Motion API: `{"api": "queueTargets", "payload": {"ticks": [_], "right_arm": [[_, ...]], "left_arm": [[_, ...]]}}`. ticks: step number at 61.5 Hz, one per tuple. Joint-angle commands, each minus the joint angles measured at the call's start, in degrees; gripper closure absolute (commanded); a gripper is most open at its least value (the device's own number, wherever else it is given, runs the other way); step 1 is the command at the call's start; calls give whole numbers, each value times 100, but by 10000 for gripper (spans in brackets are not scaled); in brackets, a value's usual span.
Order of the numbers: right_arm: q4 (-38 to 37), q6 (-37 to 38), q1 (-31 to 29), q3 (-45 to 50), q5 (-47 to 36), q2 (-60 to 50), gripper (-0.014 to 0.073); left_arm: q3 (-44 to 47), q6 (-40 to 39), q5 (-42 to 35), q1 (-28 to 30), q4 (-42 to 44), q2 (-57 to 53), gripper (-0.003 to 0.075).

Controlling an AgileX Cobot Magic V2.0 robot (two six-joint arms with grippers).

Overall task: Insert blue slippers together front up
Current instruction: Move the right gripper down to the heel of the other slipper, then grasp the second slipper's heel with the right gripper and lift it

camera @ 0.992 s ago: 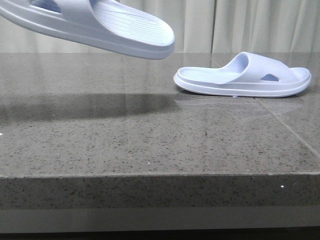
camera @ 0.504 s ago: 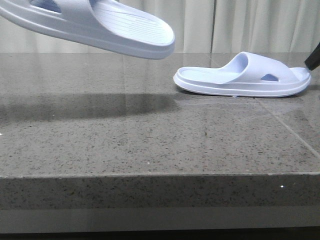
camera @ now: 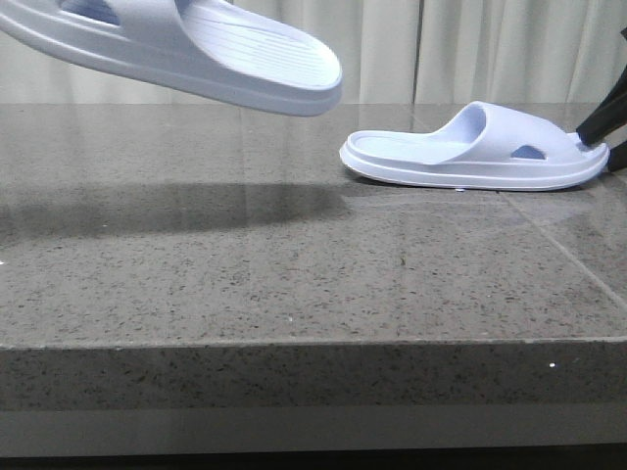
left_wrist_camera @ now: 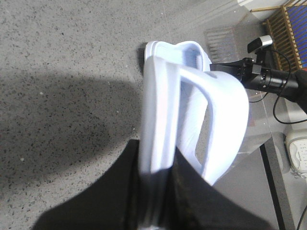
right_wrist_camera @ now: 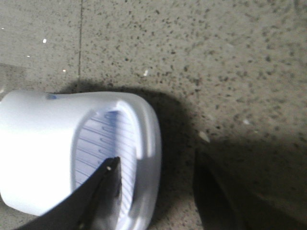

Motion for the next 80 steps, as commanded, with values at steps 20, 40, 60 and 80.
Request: {"api": "queueTargets", "payload": {"ticks": [20, 40, 60, 80], "right_arm": [[367, -102, 479, -158, 169, -20, 224], [483, -102, 595, -158, 333, 0, 539], [1100, -295, 231, -164, 938, -252, 653], [1360, -263, -255, -164, 1195, -1369, 653]], "left_arm": [[-132, 8, 345, -29, -457, -195, 739], [-132, 8, 345, -29, -457, -195, 739], [-132, 8, 345, -29, -457, -195, 739], [-132, 8, 345, -29, -457, -195, 739]]}}
